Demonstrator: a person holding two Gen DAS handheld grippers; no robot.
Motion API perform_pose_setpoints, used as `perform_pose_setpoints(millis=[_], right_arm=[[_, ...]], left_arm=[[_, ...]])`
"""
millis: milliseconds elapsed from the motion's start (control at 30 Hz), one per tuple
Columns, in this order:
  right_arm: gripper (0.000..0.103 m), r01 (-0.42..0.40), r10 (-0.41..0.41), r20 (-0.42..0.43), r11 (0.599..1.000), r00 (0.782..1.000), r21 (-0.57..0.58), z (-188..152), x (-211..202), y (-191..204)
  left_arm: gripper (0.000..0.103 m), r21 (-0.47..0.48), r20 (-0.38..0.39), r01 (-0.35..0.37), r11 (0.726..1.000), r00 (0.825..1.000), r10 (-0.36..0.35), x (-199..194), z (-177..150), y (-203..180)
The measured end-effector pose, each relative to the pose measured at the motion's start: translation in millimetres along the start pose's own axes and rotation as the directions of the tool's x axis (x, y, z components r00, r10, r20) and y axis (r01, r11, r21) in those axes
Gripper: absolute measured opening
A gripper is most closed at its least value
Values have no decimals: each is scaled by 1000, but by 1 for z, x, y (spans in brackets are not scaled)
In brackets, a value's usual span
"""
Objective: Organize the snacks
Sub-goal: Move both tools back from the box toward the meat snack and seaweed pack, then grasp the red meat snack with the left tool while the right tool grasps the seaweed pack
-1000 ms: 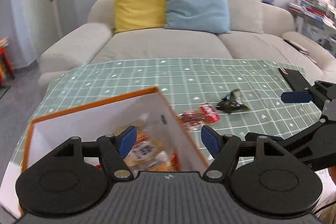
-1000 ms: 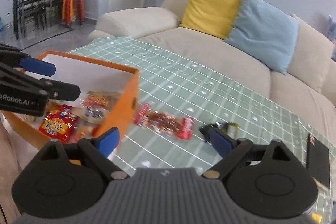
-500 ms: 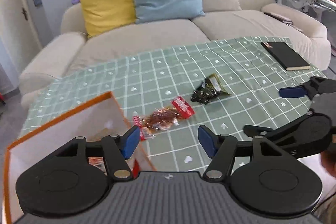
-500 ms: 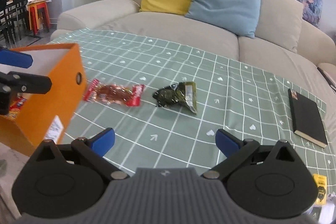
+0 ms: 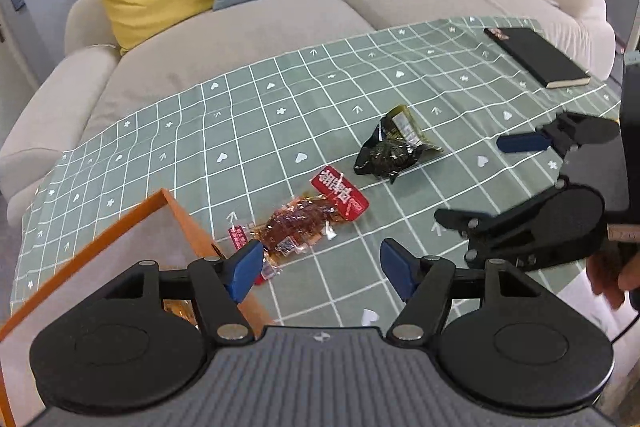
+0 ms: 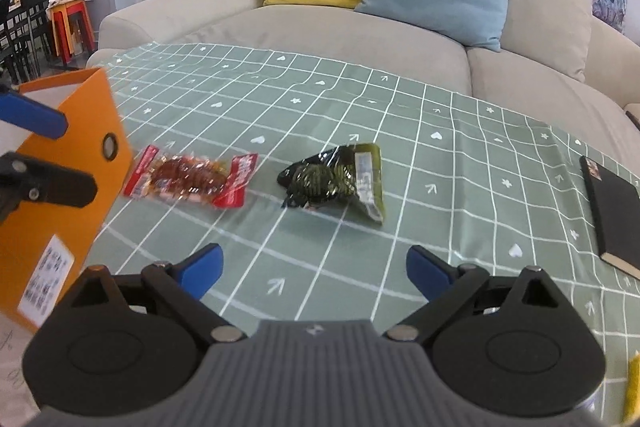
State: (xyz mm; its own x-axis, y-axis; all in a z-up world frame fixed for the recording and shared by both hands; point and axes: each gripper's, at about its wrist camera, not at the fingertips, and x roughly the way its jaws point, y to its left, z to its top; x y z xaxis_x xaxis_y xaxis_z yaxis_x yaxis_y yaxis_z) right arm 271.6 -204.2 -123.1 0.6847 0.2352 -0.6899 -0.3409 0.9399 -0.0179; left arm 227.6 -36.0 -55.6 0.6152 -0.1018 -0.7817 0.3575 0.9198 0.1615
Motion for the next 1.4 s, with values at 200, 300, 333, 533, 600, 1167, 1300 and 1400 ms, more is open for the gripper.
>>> perform_pose_setpoints(millis=[200,300,333,533,600,1167,1300,1400], right_arm=[[96,-20,19,12,1000,1000,22,20,31,-3],[96,-28,28,25,1000,999,11,35,45,2],[96,-19,19,24,1000,1000,-1,40,50,5],[93,1,-5,-38,997,999,-83,54,85,6],[85,-16,10,-68,996,998,-86,53,94,5],[63,-104,94,-113,991,989,-82,29,92,-21],[63,-109,97,-125,990,987,-90,20,80,-24],[63,-106,94,-140,991,986,-86,15,74,-26]], left_arm=[[79,46,-49,5,999,999,-3,19,9,14],[79,60,-80,3,998,997,2,29,13,20],[79,62,-86,9,998,996,-3,32,15,22],[79,125,-114,36,992,993,-22,44,22,20],[79,159,-136,59,986,990,-37,52,25,17],[80,351,-368,128,928,930,11,137,52,-1],[83,381,-420,164,910,908,12,148,52,-5],[91,419,-434,163,893,900,40,156,56,-7]])
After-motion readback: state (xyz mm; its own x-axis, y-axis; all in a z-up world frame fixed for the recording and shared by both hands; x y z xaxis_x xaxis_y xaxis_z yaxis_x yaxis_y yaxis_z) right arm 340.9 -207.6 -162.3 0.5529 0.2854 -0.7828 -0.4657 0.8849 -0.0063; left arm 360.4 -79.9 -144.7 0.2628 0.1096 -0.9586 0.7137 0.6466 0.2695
